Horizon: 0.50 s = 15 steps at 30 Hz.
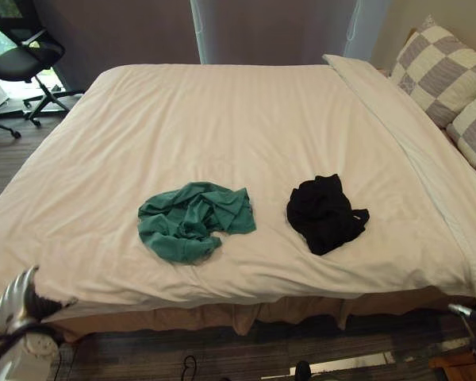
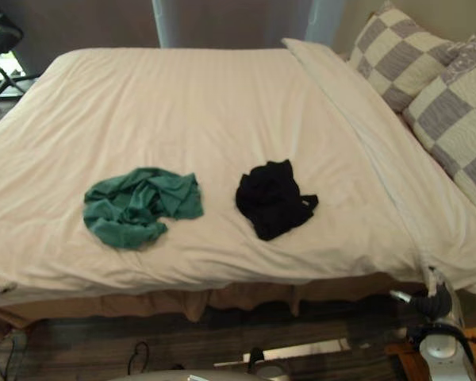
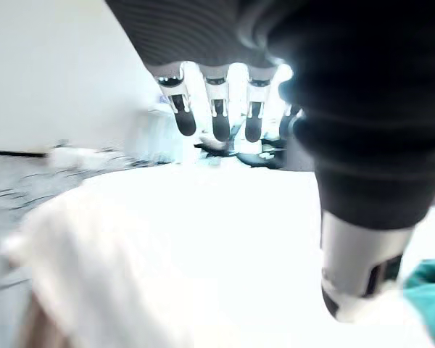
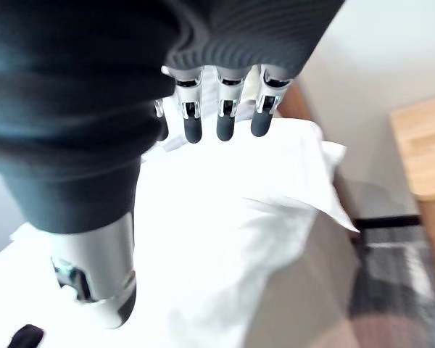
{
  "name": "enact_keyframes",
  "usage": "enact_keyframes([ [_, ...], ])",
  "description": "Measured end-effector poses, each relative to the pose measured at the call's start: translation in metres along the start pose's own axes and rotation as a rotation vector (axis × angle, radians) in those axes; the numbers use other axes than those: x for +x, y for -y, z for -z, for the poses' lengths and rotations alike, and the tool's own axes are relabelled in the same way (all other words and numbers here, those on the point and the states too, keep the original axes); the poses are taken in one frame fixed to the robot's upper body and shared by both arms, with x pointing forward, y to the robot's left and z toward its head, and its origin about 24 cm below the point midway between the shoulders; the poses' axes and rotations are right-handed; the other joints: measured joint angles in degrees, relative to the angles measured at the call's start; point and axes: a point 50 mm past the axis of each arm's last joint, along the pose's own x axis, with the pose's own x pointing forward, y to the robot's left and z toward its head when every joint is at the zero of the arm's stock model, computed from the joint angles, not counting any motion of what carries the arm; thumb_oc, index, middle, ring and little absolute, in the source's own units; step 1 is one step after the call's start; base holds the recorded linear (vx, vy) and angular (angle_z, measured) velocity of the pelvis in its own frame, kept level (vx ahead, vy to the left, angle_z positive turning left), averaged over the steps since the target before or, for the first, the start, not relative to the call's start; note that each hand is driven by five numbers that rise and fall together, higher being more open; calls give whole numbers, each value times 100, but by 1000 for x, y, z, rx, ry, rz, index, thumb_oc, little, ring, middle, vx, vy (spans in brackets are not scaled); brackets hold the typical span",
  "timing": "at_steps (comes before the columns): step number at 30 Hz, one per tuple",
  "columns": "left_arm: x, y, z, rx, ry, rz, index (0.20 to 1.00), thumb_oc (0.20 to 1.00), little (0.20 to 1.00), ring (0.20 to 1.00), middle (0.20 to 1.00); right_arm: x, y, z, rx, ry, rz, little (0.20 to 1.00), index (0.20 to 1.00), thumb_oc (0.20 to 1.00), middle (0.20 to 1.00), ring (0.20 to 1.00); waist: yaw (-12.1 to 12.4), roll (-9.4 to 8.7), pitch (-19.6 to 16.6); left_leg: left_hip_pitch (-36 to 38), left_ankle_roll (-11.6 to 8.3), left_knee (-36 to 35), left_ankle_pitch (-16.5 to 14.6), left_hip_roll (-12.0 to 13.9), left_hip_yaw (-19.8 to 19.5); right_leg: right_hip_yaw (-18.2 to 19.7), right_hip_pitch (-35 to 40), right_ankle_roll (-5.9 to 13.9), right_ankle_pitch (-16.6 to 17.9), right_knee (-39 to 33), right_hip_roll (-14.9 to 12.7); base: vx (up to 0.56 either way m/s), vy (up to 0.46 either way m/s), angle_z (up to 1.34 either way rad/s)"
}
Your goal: Tidy up the quilt and then pick up the clothes from the bed and put them into the laundry hamper.
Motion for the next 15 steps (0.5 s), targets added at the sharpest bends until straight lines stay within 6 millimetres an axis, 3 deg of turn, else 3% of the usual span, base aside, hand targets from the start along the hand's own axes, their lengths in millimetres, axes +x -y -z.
enact_keyframes([
  [1, 0, -1, -22, -25, 97, -16, 1000, 1000, 1000, 1000, 1000, 2, 4, -11, -35, 58, 11, 1000, 1000, 1000, 1000, 1000, -11, 24, 14, 18, 7, 0, 4, -21, -1, -5, -2, 3, 7, 0, -20, 0, 0, 0],
  [4, -2, 1, -55, -61, 245, -30, 1000, 1000, 1000, 1000, 1000, 6, 8, -37, -144, 198, -1, 1000, 1000, 1000, 1000, 1000, -27, 40, 17, 21, 12, 1, 0, -30, 3, -5, -3, 4, 8, 0, -31, 13, -6, 0],
  [8, 0, 11, -78, -36, 335, 17, 1000, 1000, 1000, 1000, 1000, 13, 19, -78, -288, 406, 14, 1000, 1000, 1000, 1000, 1000, -41, 65, 53, -116, 44, 19, 23, -33, 48, 53, -200, 48, 39, -1, -32, -156, 1, -8],
  [11, 12, 13, -121, 78, 484, 28, 1000, 1000, 1000, 1000, 1000, 24, 27, -146, -342, 661, 62, 1000, 1000, 1000, 1000, 1000, -29, 143, 360, -607, 180, 38, 192, -98, 184, 165, -737, 31, 294, 25, -95, -234, 15, -15],
  [13, 18, 9, -141, 101, 533, 2, 1000, 1000, 1000, 1000, 1000, 25, 25, -174, -316, 752, 82, 1000, 1000, 1000, 1000, 1000, -33, 166, 509, -885, 233, 36, 273, -115, 210, 216, -1038, 36, 430, 25, -112, -191, -1, -10],
  [15, 28, -7, -162, 126, 576, -69, 1000, 1000, 1000, 1000, 1000, 22, 27, -203, -288, 852, 111, 1000, 1000, 1000, 1000, 1000, -30, 155, 761, -1202, 260, 37, 352, -122, 308, 285, -1413, 64, 498, 24, -132, -154, -23, -18],
])
